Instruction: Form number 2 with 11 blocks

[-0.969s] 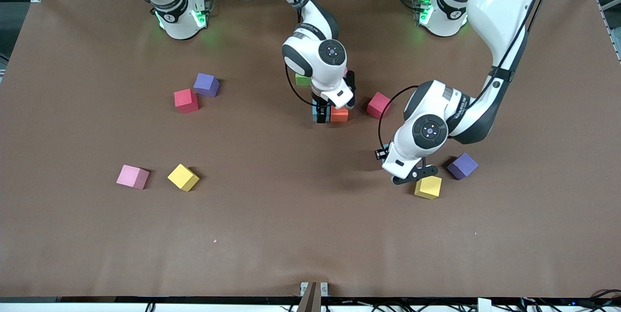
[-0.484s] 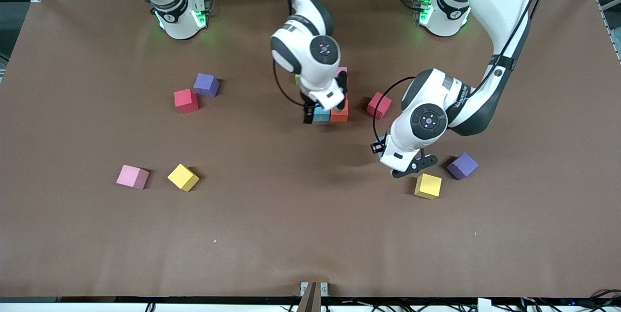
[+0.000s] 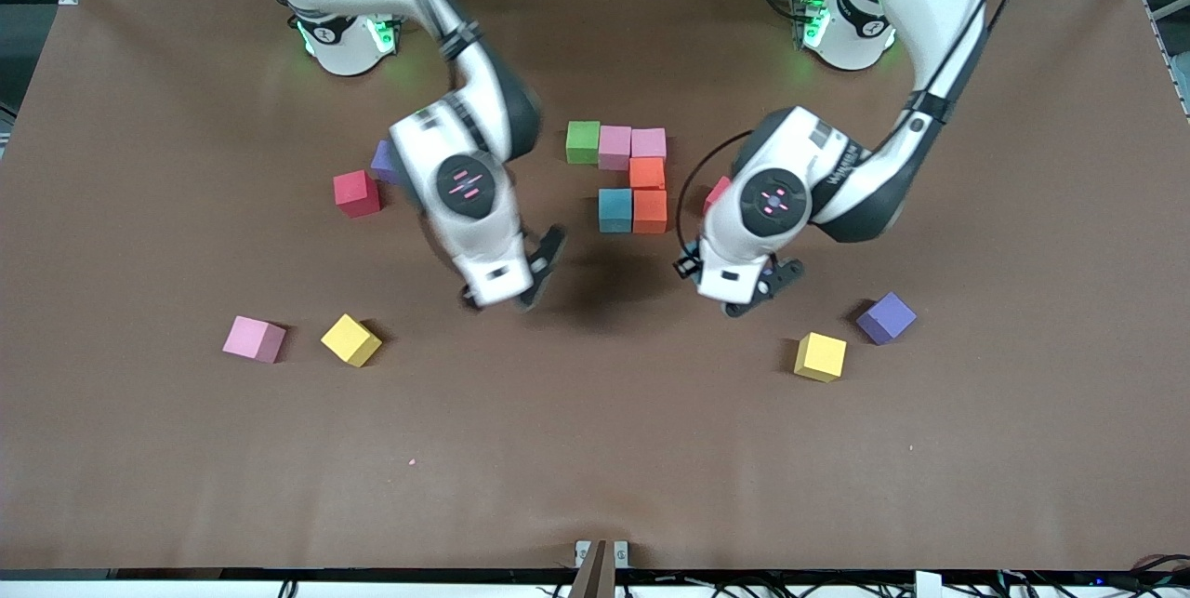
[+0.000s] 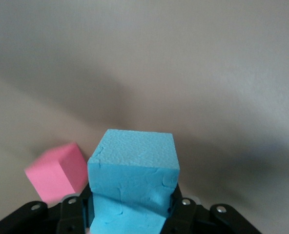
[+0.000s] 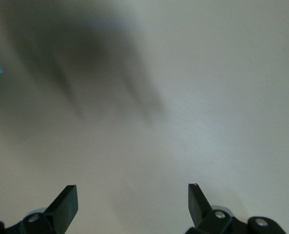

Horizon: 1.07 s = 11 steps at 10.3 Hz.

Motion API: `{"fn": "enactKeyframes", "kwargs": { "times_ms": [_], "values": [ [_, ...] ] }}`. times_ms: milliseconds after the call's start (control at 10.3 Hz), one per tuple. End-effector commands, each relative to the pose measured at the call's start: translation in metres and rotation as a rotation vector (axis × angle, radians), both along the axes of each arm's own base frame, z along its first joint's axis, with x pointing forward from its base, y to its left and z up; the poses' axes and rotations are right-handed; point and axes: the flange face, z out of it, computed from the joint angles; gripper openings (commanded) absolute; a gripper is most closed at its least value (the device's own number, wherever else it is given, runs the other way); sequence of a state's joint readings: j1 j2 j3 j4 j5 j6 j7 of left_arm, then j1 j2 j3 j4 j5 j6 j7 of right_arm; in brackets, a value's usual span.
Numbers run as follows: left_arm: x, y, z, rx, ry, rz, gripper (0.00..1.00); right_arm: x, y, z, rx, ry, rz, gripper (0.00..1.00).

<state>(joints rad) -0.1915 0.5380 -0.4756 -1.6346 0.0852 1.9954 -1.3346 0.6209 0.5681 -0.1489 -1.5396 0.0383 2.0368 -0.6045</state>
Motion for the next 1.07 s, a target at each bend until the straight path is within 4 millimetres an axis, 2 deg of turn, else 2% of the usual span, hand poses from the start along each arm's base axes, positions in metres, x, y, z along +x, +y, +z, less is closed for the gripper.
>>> {"fn": "enactKeyframes", "kwargs": {
  "times_ms": [0,194,387,484,581,678,775,969],
  "values": [
    [-0.03,-0.044,0.021,-0.009,0.032,0.163,0.58,0.022,-0.056,-0.013,0.014,-0.031,-0.078,1.0],
    [-0.07,-0.104,0.025,0.007,0.045,0.285,0.58,0.044,-0.124,-0.024,0.006,-0.019,-0.168,1.0],
    [-0.099,-0.154,0.025,0.004,0.064,0.426,0.58,0.061,-0.172,-0.029,0.019,-0.041,-0.154,1.0],
    [-0.102,-0.168,0.021,-0.013,0.081,0.524,0.58,0.066,-0.194,-0.032,0.021,-0.04,-0.14,1.0],
    [-0.11,-0.183,0.02,-0.024,0.091,0.603,0.58,0.067,-0.203,-0.034,0.021,-0.035,-0.119,1.0],
    [-0.111,-0.189,0.019,-0.04,0.101,0.694,0.58,0.068,-0.216,-0.041,0.02,-0.032,-0.105,1.0],
    [-0.115,-0.194,0.012,-0.024,0.117,0.776,0.58,0.066,-0.227,-0.057,0.019,-0.036,-0.102,1.0],
    [-0.108,-0.193,-0.001,-0.023,0.138,0.883,0.58,0.057,-0.229,-0.078,0.022,-0.067,-0.099,1.0]
  ]
}}
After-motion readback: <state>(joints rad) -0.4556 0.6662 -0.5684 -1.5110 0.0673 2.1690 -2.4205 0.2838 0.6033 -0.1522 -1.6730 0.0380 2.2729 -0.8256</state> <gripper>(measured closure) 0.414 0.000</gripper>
